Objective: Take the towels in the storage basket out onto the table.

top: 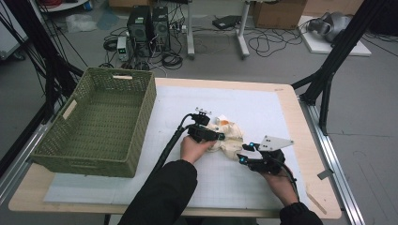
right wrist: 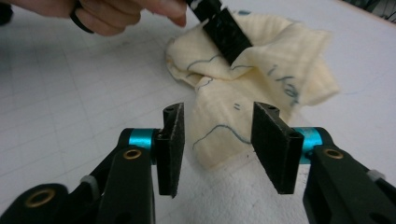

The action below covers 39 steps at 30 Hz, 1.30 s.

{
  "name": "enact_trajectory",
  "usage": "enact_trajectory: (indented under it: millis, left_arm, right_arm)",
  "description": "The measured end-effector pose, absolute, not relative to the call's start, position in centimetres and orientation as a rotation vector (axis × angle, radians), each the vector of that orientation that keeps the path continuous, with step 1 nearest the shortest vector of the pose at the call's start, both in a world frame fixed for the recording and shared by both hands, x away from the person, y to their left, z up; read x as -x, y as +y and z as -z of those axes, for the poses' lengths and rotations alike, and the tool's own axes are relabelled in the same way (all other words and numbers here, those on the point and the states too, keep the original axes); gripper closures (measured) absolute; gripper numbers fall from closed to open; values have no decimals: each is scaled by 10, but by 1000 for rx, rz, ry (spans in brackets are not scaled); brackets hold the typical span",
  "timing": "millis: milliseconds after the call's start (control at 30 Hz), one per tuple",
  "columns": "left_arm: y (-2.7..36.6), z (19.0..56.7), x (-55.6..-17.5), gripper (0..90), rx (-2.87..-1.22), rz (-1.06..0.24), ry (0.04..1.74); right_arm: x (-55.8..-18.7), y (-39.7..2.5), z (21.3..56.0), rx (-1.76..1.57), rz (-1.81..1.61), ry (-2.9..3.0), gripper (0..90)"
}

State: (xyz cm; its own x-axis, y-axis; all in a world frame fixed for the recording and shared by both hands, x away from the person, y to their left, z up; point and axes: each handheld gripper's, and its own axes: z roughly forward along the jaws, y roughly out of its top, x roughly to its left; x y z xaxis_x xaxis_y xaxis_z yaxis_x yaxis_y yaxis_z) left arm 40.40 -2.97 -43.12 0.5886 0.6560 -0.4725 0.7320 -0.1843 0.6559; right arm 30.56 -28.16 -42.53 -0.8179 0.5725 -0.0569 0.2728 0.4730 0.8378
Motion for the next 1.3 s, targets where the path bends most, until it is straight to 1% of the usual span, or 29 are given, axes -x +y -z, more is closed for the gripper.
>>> enact_trajectory:
  millis: [33,100,200,333,433,467,533,633,767,867,967,1033,1067,1100,1233,1300]
  left_arm:
    - [-29,429,-404,577,-1902,99,1112]
    - [-28,425,-403,504,-1894,86,1094]
    - [-22,417,-402,422,-1885,77,1063]
    - [-8,402,-394,361,-1918,32,995]
    - [3,393,-386,362,-1896,1,964]
    - [7,393,-383,372,-1879,-2,959]
    - [14,397,-379,384,-1898,-41,968]
    - [22,411,-376,437,-1920,-41,1013]
    - [24,428,-373,549,-1993,-61,1041]
    - [21,436,-377,590,-2020,-75,1052]
    - [15,441,-376,705,-2044,-129,1042]
    - [11,442,-375,835,-2070,-161,1020]
    - [11,442,-374,870,-2077,-179,1013]
    - [11,442,-375,888,-2078,-174,1012]
    - [14,441,-374,895,-2076,-158,1012]
    - [16,438,-372,895,-2084,-174,1002]
  right_arm:
    - [-309,-279,428,-712,-1256,2408,564]
    - [-314,-276,432,-722,-1231,2428,579]
    - [-322,-275,439,-755,-1210,2457,597]
    - [-326,-273,445,-774,-1175,2501,614]
    - [-327,-271,448,-770,-1151,2523,633]
    - [-328,-271,448,-779,-1160,2522,644]
    - [-330,-272,449,-784,-1171,2527,681]
    - [-330,-272,449,-777,-1170,2531,735]
    - [-331,-274,449,-778,-1171,2537,835]
    - [-331,-274,449,-774,-1176,2544,876]
    - [-332,-275,449,-773,-1183,2545,882]
    - [-332,-277,448,-779,-1190,2551,884]
    - [-332,-279,447,-779,-1190,2547,884]
    - [-332,-282,447,-791,-1189,2546,884]
    - [-332,-292,444,-820,-1203,2522,885]
    - [-330,-298,441,-818,-1210,2520,885]
